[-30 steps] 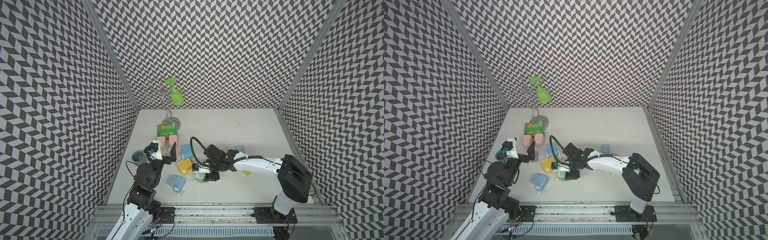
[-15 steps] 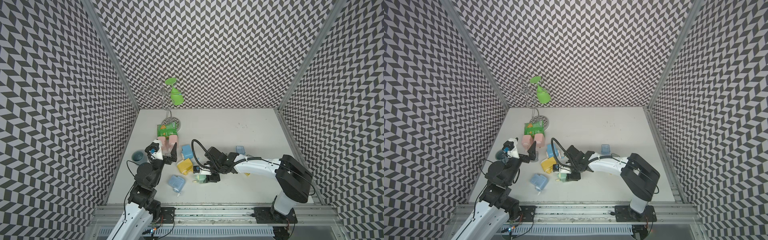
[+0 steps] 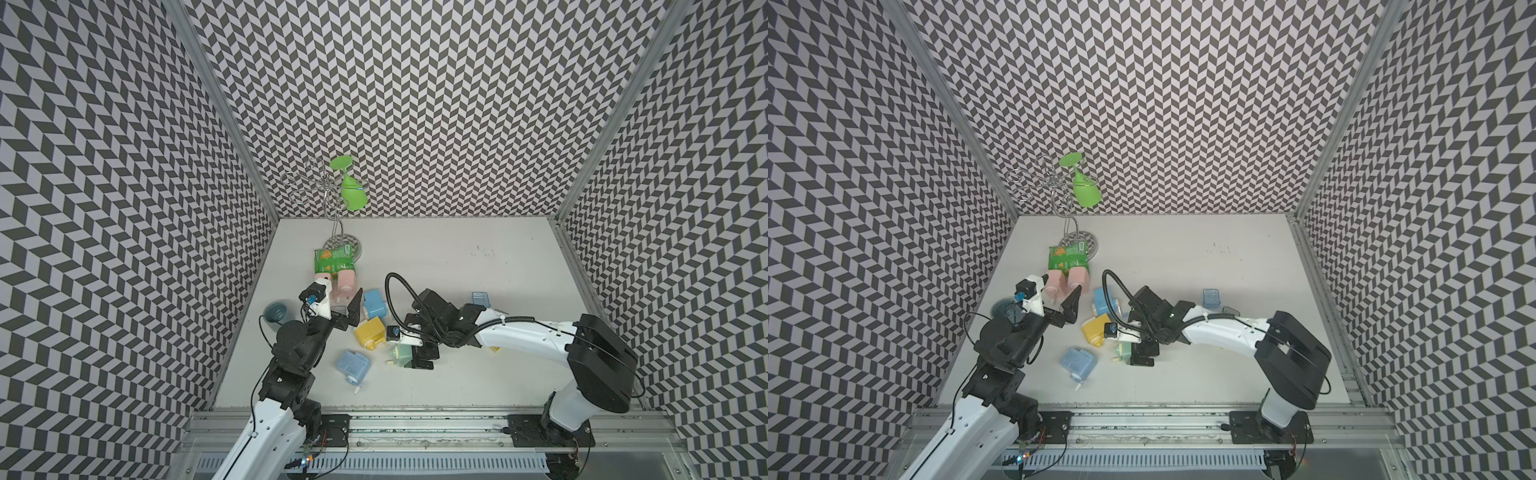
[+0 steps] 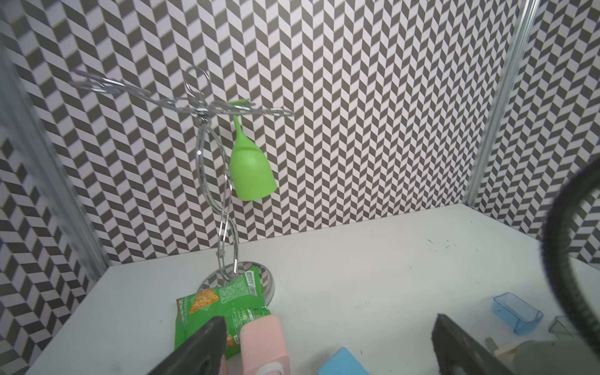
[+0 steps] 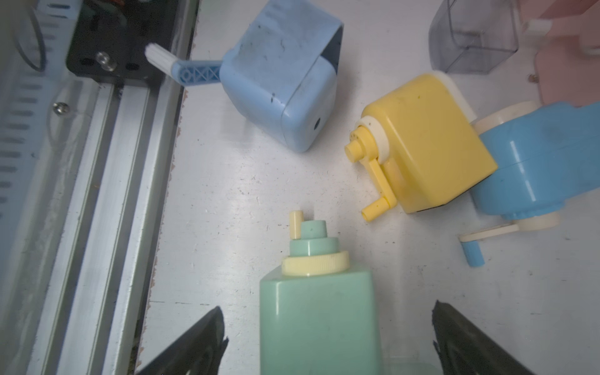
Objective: Put the tray back into the pencil sharpener
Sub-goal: Place the pencil sharpener at the center of the board, then pick up the container from the center of the board.
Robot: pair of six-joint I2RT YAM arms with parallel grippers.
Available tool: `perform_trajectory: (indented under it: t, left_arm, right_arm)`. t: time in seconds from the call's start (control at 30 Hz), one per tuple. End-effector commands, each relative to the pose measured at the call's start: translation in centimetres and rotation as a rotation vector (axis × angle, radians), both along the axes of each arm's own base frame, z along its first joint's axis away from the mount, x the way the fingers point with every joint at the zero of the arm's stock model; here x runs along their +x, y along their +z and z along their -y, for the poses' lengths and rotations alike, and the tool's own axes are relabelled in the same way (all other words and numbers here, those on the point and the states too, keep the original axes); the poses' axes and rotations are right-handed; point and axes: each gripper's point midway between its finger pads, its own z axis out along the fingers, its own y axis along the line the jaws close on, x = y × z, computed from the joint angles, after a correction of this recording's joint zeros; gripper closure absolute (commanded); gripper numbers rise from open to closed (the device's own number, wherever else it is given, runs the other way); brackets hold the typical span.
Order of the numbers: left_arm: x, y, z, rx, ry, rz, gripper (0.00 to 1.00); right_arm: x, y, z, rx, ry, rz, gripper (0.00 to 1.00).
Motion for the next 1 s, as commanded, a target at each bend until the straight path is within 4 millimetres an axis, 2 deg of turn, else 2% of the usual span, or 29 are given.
perform_trajectory:
  t: [0.0, 0.03, 0.1, 0.17, 0.23, 0.33, 0.4, 0.47, 0.5, 0.57, 0.63, 0.77, 0.9, 0.97]
  left_arm:
    - [-0.5, 0.7, 1.8, 0.051, -0.114, 0.030, 0.00]
    - [-0.6, 0.8, 2.2, 0.069, -0.138, 0.036, 0.00]
    - [-1.1, 1.2, 3.5, 0.107, -0.219, 0.053, 0.00]
    - [-1.5, 1.1, 4.7, 0.166, -0.299, 0.066, 0.00]
    - [-1.7, 0.2, 5.5, 0.249, -0.358, 0.056, 0.00]
    - [-1.8, -0.6, 5.9, 0.310, -0.382, 0.062, 0.00]
    - [-2.4, -0.8, 6.3, 0.316, -0.417, 0.085, 0.00]
    - [-3.3, -1.1, 6.9, 0.329, -0.462, 0.116, 0.00]
    - [-3.7, -1.1, 7.2, 0.337, -0.485, 0.131, 0.00]
    - [-4.3, -1.2, 7.7, 0.352, -0.518, 0.145, 0.00]
    - [-4.8, -1.7, 8.3, 0.387, -0.556, 0.135, 0.00]
    - [-5.9, -3.7, 9.7, 0.476, -0.619, 0.087, 0.00]
    - [-7.1, -5.7, 10.4, 0.554, -0.659, 0.037, 0.00]
    - [-7.6, -6.5, 10.8, 0.594, -0.683, 0.030, 0.00]
  right_arm:
    - [2.3, 6.5, 0.1, 0.190, -0.142, 0.038, 0.03]
    - [3.7, 7.8, 1.0, 0.230, -0.210, 0.026, 0.05]
    - [6.1, 9.1, 3.3, 0.273, -0.323, 0.021, 0.09]
    - [9.0, 9.4, 5.9, 0.287, -0.487, 0.031, 0.12]
    - [11.6, 9.2, 8.2, 0.276, -0.664, 0.020, 0.18]
    - [13.9, 9.9, 10.3, 0.245, -0.931, -0.017, 0.20]
    - [13.9, 9.9, 10.9, 0.229, -1.070, -0.122, 0.26]
    - [13.1, 9.1, 11.2, 0.220, -1.179, -0.186, 0.38]
    - [12.2, 8.8, 10.8, 0.225, -1.180, -0.205, 0.45]
    - [10.7, 7.8, 10.4, 0.230, -1.213, -0.212, 0.47]
    - [9.6, 6.8, 10.2, 0.226, -1.257, -0.218, 0.43]
    - [8.5, 4.7, 10.8, 0.239, -1.369, -0.314, 0.40]
    - [7.3, 2.2, 10.8, 0.188, -1.438, -0.389, 0.50]
    - [6.9, 0.7, 10.6, 0.158, -1.432, -0.402, 0.51]
